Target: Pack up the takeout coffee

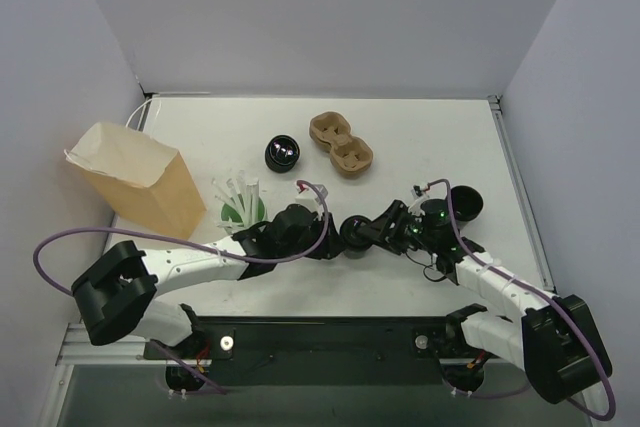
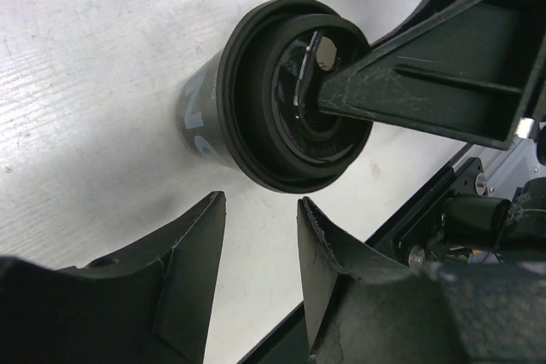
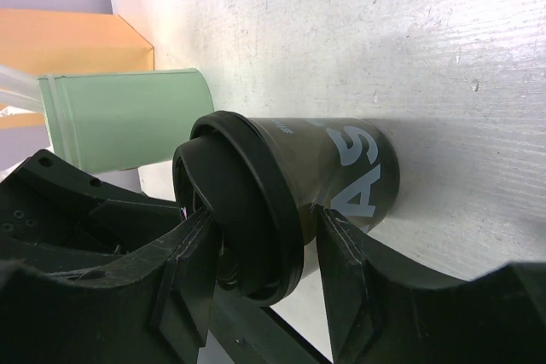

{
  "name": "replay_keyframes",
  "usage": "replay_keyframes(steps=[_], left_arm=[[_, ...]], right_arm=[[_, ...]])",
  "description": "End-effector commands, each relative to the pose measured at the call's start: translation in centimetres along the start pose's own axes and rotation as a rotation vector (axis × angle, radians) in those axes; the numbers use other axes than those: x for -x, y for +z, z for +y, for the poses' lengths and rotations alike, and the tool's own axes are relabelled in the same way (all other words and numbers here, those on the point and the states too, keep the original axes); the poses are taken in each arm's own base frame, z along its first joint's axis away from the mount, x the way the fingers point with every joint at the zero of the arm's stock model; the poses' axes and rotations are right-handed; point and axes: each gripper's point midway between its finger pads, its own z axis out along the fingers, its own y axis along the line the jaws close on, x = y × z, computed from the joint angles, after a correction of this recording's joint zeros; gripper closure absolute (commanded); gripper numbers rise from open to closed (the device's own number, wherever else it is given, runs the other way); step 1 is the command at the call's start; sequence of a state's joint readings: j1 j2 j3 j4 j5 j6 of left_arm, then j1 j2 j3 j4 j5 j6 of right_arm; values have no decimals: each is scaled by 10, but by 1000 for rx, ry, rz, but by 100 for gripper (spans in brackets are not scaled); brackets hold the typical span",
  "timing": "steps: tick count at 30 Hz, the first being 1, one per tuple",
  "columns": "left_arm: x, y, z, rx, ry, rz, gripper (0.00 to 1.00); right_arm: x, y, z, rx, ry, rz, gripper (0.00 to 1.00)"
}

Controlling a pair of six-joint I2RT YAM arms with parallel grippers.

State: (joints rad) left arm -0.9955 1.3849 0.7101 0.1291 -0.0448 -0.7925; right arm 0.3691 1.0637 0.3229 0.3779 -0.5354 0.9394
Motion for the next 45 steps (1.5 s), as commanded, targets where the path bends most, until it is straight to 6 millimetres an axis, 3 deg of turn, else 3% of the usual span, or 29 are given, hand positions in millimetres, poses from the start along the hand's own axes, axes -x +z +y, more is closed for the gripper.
replay_keyframes(steps=[1,8,12,21,27,38,45], left_arm=[[20,11,-3,-16,-34,-66,52],[11,23,13,32,-52,-49,54],[12,22,7,-5,-59,-55,54],[44,-1,-20,-81,-73,-142,54],[51,-4,-20,-83,-81,-165,54],[27,23,4,-10,-95,-109,57],[14,28,34,120,-151,-98,62]], right_arm=[[-10,2,-38,-152,32,-9,66],[-11,5,-37,-153,36,-6,66],[-13,6,-40,-159,36,2,66],[-7,6,-31,-147,40,-9,66],[-10,6,-33,-138,55,-14,66],[-7,6,-31,-132,56,-23,66],[-10,6,-37,-157,67,-19,66]])
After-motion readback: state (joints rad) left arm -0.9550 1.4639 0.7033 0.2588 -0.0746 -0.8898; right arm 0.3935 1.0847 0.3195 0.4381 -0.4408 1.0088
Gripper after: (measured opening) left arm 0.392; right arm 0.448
